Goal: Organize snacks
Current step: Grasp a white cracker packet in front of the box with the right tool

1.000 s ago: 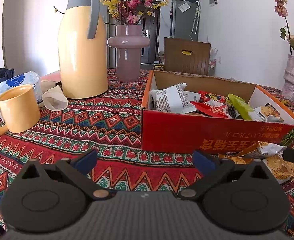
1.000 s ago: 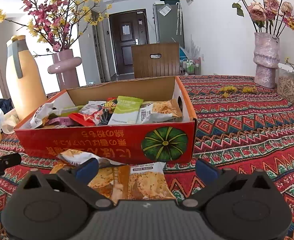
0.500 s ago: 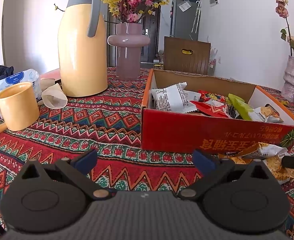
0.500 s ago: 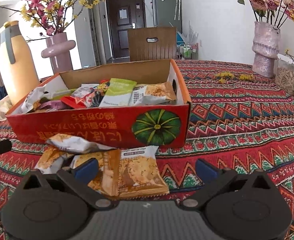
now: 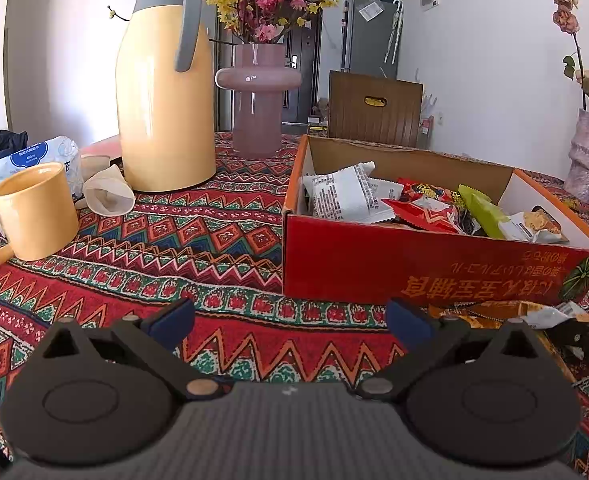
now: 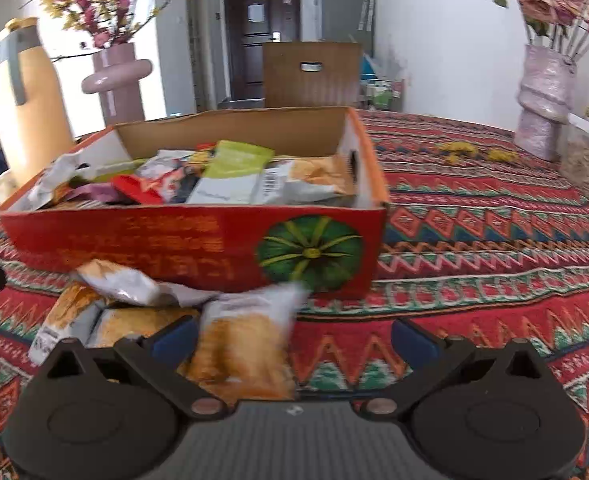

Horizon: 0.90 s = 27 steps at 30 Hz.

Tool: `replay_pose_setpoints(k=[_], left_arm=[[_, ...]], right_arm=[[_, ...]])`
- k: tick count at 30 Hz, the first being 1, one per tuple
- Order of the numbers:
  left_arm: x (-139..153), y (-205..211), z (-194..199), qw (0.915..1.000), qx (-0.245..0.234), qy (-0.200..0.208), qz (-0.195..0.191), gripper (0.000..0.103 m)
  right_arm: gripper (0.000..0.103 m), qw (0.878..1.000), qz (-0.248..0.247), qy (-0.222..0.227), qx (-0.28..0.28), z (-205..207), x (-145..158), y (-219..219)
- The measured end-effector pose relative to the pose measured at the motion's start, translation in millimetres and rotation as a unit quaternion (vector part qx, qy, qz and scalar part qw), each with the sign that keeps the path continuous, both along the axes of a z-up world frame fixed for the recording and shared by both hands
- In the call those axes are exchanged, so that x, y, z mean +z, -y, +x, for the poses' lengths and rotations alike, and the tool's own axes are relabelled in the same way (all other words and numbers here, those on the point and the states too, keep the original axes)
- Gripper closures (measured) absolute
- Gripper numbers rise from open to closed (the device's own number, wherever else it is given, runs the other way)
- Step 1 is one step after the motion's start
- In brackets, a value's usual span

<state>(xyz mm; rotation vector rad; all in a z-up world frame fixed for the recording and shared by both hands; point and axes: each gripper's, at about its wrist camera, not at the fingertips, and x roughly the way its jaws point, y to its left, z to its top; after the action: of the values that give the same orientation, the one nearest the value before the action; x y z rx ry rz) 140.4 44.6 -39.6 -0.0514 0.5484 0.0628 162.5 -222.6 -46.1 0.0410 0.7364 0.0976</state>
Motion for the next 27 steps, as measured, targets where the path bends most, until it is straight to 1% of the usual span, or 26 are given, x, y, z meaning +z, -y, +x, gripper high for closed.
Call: replay_pose_setpoints(k=[5, 9, 15, 22, 24, 25, 26, 27], left_arm=[[0.4, -0.1, -0.1, 1.0, 0.0, 0.0, 0.0, 0.0], [-0.4, 0.7, 0.6, 1.0, 0.001, -0.001, 0.001, 0.0], [-0.8, 0.1, 0.6, 1.0, 0.001, -0.004, -0.002, 0.0], [-0.2, -3.1, 1.3, 0.9999, 0.003, -0.006, -0.01, 0.0], [-0.3, -3.5, 2.2, 0.9999, 0.002, -0.009, -0.012, 0.0], [-0.4, -3.9, 2.5, 0.9999, 0.002, -0.01, -0.013, 0.0], [-0.4, -4.1, 2.6, 0.9999, 0.002, -0.01, -0.014, 0.0], [-0.3, -4.1, 2.8, 0.9998, 0.002, -0.01, -0.014, 0.0]], right_arm=[[0.001, 1.0, -0.01, -0.009, 0.0, 5.3, -4.2, -6.1], [0.0, 1.0, -0.002, -0.017, -0.006, 8.2, -6.7, -2.9], [0.0, 1.0, -0.006, -0.014, -0.007, 7.6, -8.8, -3.8], [0.001, 1.0, -0.003, -0.02, 0.007, 8.2, -7.3, -0.8], [0.009, 1.0, -0.006, -0.017, 0.005, 5.6, -6.2, 0.5], [0.02, 1.0, -0.005, -0.012, 0.008, 3.0, -4.9, 1.8], [0.035, 1.0, -0.003, -0.007, 0.01, 0.5, -3.5, 3.5], [0.044, 1.0, -0.001, -0.003, 0.012, -1.9, -2.0, 5.3]])
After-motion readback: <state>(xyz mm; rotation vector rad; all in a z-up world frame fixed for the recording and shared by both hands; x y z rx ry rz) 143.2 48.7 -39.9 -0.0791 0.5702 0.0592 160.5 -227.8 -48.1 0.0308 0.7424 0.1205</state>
